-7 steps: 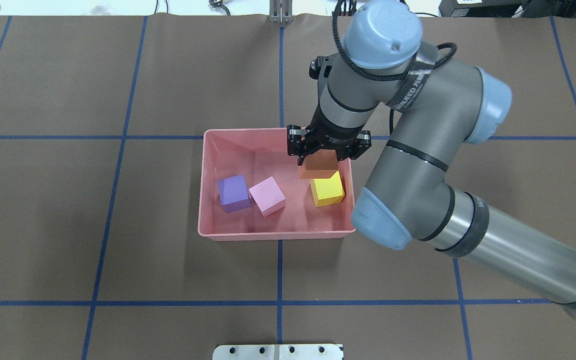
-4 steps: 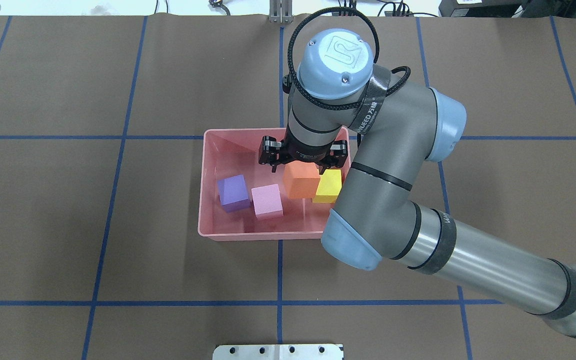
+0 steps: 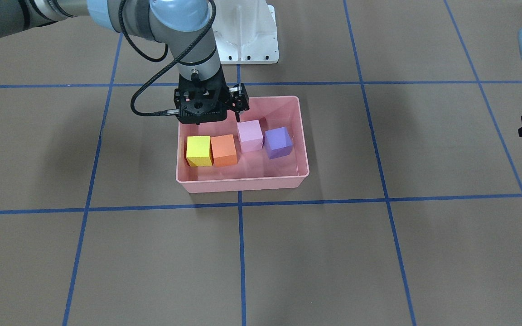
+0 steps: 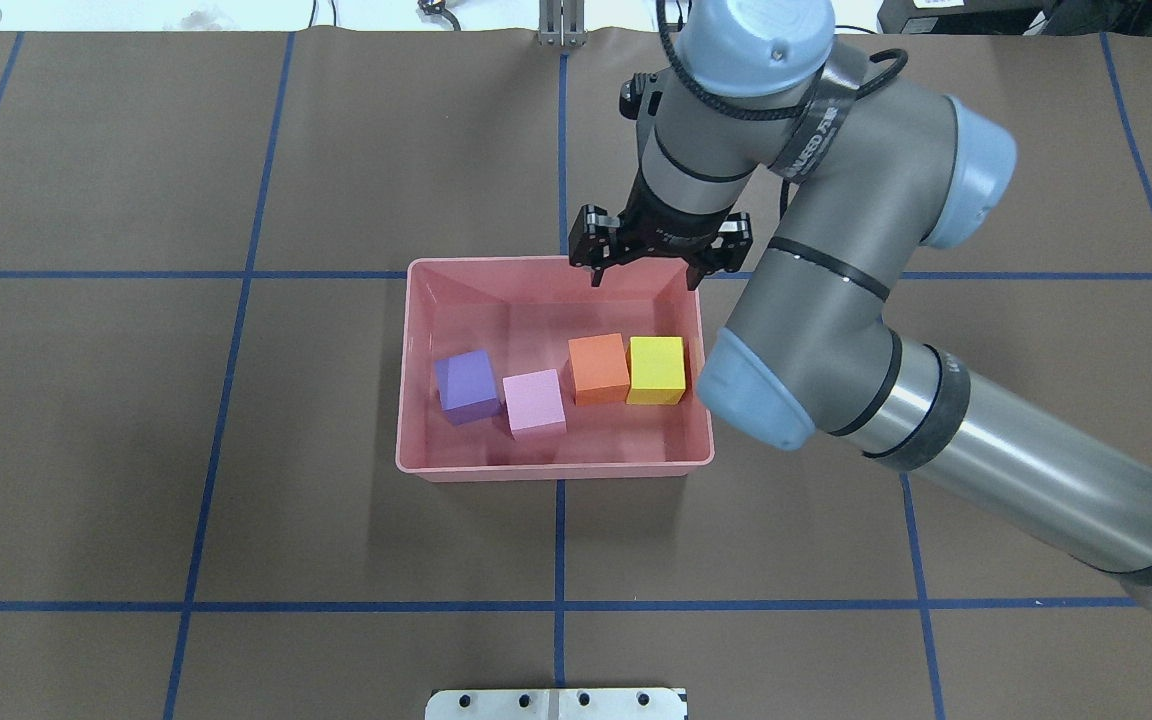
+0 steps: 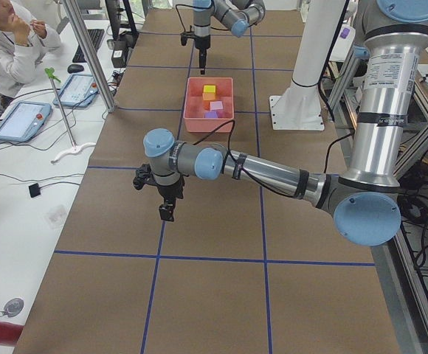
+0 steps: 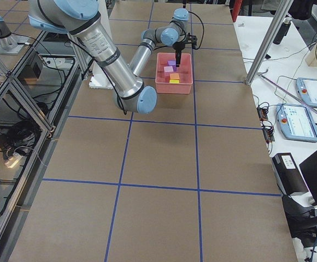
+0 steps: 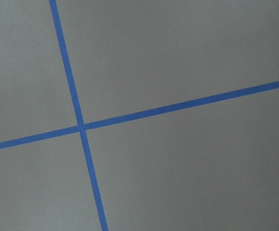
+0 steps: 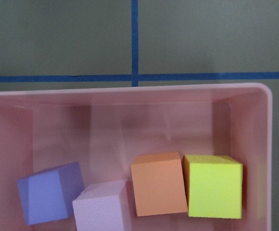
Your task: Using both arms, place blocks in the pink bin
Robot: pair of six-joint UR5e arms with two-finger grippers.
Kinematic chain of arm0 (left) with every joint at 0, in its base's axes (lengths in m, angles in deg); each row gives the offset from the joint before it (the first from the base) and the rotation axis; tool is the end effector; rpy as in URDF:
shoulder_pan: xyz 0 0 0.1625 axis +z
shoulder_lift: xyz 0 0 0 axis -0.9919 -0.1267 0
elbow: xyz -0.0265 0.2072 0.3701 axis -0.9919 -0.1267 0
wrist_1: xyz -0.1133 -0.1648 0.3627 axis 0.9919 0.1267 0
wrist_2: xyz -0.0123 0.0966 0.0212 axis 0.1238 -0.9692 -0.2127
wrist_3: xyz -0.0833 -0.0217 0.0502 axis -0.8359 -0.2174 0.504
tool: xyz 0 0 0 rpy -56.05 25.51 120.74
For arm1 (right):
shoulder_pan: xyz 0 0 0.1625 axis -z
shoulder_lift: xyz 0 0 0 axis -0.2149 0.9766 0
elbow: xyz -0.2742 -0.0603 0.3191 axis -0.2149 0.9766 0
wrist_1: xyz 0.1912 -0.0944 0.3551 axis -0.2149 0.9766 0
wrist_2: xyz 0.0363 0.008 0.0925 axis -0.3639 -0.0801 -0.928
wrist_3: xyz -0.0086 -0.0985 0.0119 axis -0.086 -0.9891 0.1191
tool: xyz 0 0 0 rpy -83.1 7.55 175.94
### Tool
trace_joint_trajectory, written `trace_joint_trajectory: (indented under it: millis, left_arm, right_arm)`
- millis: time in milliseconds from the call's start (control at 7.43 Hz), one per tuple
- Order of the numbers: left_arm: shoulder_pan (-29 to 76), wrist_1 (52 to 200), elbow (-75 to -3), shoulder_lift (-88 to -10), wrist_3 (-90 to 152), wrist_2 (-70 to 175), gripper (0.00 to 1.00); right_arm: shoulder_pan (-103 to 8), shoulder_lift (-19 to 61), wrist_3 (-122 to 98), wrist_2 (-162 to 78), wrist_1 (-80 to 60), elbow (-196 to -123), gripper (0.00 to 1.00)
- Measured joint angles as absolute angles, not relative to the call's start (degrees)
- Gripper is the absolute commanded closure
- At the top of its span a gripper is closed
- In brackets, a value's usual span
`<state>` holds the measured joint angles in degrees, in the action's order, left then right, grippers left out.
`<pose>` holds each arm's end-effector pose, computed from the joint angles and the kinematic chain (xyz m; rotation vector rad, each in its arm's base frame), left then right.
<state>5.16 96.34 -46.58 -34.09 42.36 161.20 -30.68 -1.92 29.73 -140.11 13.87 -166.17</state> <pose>0.0462 -0.5296 0.5568 0.0573 0.7153 0.2065 -0.4253 -0.5091 0.1546 0.0221 -0.8884 -0.0196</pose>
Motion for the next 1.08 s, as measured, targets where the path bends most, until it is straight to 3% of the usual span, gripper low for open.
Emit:
trace_joint_trajectory:
  millis: [1077]
  left_arm:
    - [-8.68,98.56,-45.09,-27.20,55.46,161.63,0.00]
  right_arm:
    - [-61.14,24.17,-28.14,-150.11,13.83,-164.49,0.00]
